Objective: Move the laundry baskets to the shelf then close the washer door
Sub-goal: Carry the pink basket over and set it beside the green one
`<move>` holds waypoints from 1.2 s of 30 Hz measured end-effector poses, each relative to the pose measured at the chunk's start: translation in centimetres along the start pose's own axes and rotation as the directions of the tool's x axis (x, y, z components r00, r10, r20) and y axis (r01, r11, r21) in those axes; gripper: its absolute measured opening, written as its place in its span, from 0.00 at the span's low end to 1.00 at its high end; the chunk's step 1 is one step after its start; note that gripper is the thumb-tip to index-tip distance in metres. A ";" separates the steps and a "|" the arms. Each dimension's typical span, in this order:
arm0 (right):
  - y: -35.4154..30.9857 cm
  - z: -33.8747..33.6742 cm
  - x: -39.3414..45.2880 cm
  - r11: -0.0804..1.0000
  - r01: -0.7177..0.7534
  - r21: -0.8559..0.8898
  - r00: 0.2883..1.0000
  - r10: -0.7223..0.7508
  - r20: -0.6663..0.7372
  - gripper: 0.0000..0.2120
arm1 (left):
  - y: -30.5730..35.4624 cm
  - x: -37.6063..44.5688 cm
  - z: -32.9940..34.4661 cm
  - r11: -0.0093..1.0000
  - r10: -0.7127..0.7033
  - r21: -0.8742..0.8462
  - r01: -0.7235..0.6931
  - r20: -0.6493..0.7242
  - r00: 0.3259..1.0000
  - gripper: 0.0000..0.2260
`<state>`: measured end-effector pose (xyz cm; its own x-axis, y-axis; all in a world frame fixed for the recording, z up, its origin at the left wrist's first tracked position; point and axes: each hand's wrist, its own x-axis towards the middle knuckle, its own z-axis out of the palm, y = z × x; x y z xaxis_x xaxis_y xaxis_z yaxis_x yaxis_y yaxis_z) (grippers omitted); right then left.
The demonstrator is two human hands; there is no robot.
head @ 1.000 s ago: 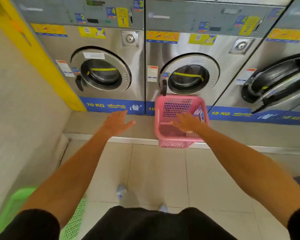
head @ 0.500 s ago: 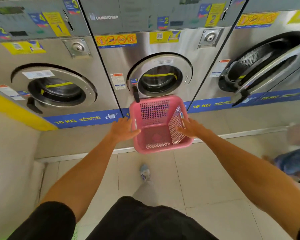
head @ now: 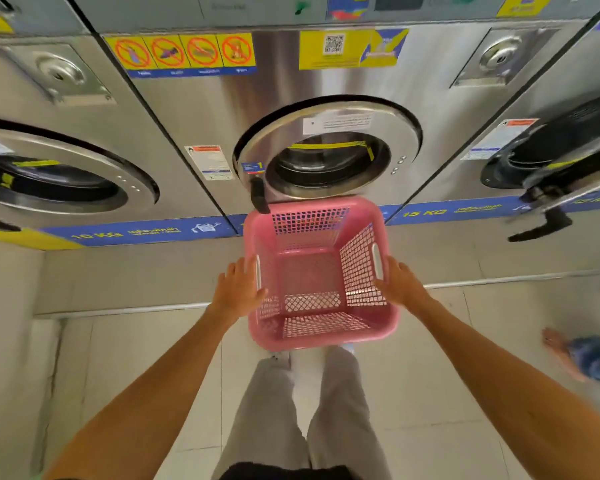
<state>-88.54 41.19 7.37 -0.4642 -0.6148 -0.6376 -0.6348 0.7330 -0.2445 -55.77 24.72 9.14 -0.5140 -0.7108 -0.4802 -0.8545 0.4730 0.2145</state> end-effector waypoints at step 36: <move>-19.3 7.4 -3.0 0.653 0.715 -0.251 0.692 -0.712 0.119 0.29 | -7.5 -27.5 9.0 0.389 -0.873 -0.744 0.543 -0.109 0.475 0.25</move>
<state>-70.32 31.02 8.59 0.2042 -0.9125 -0.3544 -0.9012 -0.0339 -0.4320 -34.58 45.42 13.10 0.4934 -0.8078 -0.3225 -0.6672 -0.5894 0.4555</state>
